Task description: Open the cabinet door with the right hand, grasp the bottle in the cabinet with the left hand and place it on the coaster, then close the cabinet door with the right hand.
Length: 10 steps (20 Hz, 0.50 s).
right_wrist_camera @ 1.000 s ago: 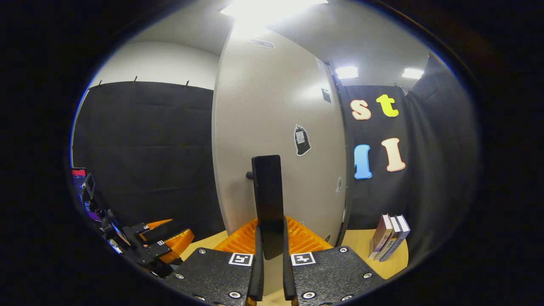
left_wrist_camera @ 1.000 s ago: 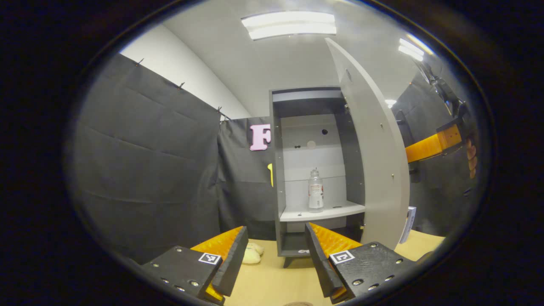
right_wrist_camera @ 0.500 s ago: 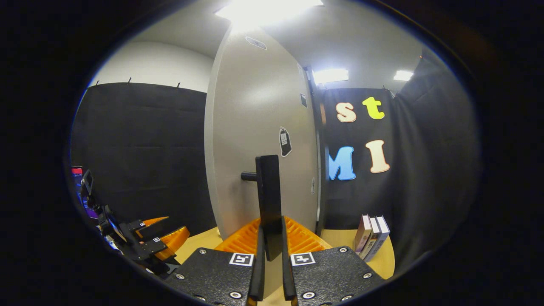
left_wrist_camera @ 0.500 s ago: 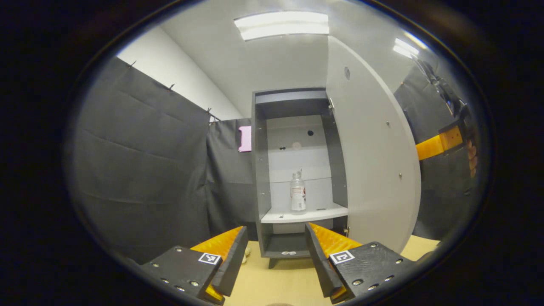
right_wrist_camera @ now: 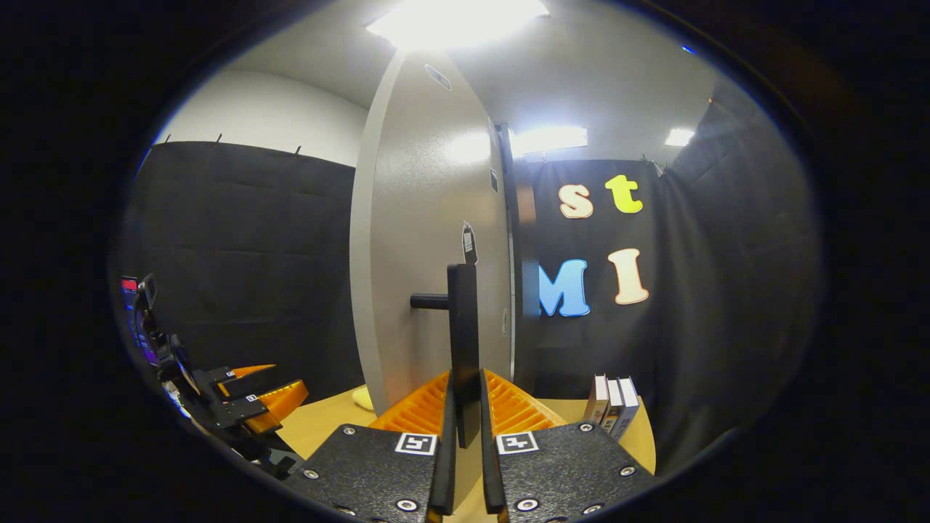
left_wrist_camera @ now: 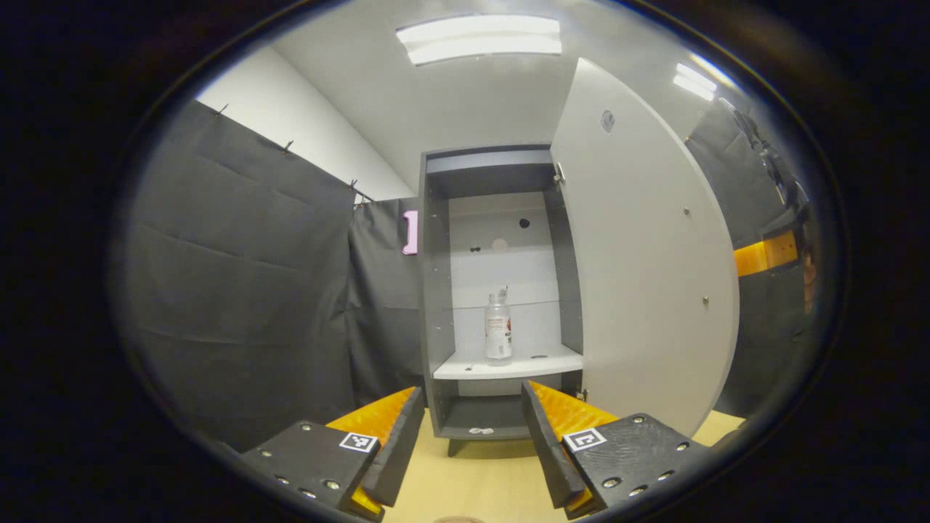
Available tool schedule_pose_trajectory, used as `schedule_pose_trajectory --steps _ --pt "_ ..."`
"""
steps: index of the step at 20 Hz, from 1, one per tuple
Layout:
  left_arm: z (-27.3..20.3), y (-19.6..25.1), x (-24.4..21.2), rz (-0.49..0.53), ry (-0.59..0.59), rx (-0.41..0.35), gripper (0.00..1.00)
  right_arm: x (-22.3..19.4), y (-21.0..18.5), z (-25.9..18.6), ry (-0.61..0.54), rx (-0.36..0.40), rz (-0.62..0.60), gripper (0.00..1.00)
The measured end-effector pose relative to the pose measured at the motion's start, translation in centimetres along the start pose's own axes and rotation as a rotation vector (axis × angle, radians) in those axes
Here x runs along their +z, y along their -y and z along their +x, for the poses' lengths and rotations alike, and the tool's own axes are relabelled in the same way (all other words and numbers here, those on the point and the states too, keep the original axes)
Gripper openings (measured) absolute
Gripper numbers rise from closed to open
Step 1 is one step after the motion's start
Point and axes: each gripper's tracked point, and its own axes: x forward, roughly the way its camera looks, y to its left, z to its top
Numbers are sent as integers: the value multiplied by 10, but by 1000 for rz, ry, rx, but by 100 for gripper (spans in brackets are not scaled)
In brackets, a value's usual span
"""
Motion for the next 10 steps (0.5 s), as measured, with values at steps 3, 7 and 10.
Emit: schedule_pose_trajectory --steps 3,7,10 --pt "18 1 7 5 13 -11 83 -4 3 -11 10 5 -3 17" --pt "62 5 17 1 30 -52 82 -19 13 -36 7 -24 -4 23" --pt "108 9 20 -33 33 -97 83 -28 45 -50 16 -169 -61 75"
